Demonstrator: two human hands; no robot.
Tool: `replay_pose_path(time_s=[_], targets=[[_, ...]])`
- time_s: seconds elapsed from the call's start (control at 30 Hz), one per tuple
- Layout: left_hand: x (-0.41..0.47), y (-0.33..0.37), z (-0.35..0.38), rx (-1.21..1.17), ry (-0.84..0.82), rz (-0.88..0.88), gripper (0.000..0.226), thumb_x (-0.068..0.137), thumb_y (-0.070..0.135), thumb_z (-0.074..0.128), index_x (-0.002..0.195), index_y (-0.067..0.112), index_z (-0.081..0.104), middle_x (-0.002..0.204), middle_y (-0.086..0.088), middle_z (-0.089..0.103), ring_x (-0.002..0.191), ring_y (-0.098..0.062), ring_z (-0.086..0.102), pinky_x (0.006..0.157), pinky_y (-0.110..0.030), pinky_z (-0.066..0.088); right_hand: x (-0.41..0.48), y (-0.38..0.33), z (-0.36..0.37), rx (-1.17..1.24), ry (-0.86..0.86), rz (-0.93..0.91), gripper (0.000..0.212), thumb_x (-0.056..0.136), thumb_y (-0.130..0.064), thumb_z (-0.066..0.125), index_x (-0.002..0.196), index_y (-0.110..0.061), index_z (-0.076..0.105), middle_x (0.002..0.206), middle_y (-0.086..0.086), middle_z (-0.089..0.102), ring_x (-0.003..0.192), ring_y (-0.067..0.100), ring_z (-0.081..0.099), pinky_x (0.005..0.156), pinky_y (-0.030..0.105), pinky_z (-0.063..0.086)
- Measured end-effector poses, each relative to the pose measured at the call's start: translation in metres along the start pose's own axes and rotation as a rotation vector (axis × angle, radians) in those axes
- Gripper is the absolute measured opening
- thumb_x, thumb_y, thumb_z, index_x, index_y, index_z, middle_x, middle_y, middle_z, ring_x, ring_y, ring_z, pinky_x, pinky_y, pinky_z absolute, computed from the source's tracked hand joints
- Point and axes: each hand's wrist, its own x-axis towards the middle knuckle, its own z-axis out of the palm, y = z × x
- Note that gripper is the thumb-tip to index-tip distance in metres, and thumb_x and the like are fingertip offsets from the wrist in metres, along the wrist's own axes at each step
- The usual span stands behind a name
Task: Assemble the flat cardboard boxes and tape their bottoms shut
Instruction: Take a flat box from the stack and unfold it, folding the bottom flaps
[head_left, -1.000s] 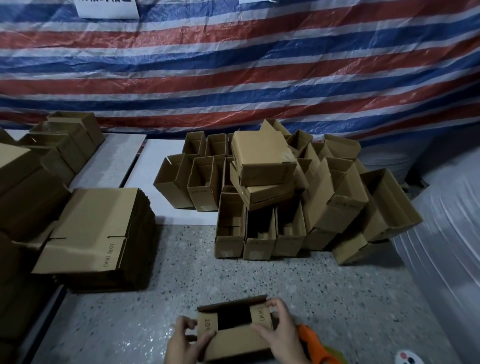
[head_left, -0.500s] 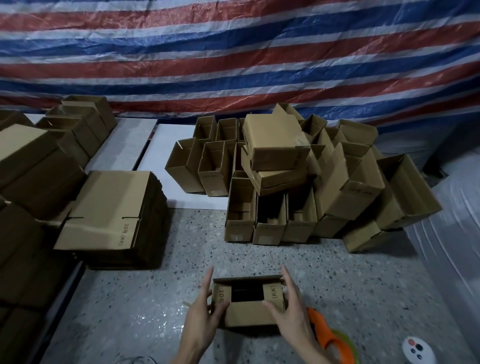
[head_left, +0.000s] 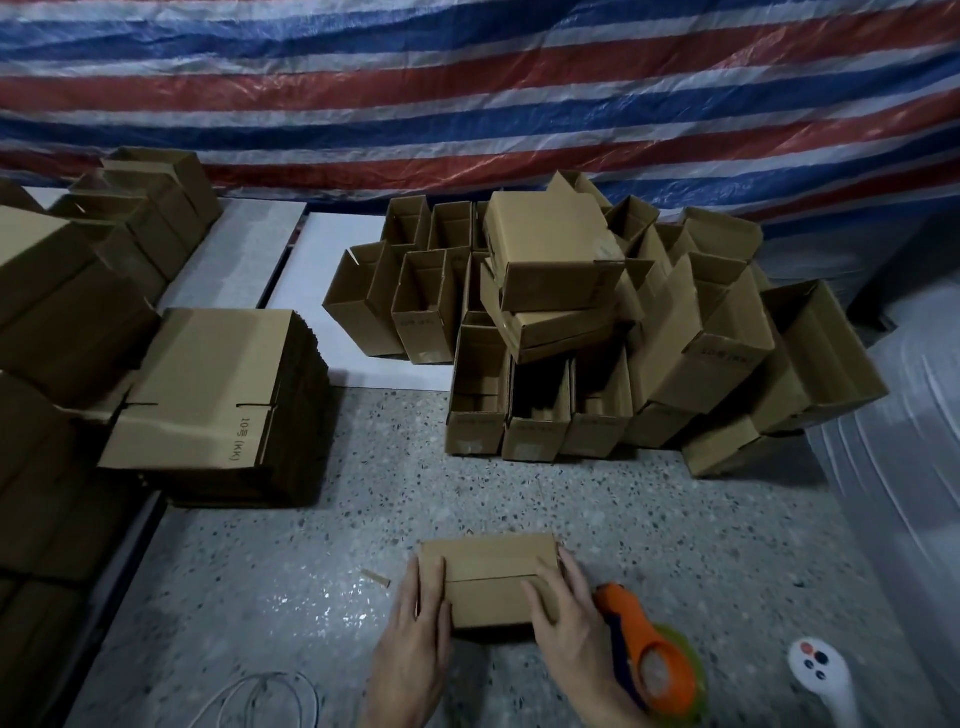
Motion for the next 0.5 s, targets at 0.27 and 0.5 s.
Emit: replay_pose_path(time_s=[0.27, 0.5], targets=[[0.015, 0.002, -0.002, 0.218, -0.112, 0.136, 0.082, 0.093, 0.073, 0.005, 0.149, 0.028, -0.035, 0.155, 0.009, -0.044, 0.146, -0.010, -0.034, 0.124, -0.030, -0.011, -0.017, 0.008, 0.006, -0.175, -0.053, -0.036, 0.063, 0.090, -0.076, -0.002, 0.151, -0.061, 0.000, 0.166, -0.014, 0.011, 0.149, 0.011, 0.018, 0.099, 0.034, 0.052], [0.016, 0.009, -0.014, 0.350, -0.147, 0.204, 0.079, 0.092, 0.075, 0.006, 0.153, 0.037, -0.025, 0.160, -0.008, -0.035, 0.148, -0.028, -0.028, 0.115, -0.028, -0.023, -0.020, 0.021, -0.019, 0.219, 0.141, 0.216, 0.043, 0.094, -0.041, 0.055, 0.132, -0.022, 0.049, 0.130, 0.008, 0.059, 0.114, 0.024, 0.060, 0.089, 0.026, 0.050]])
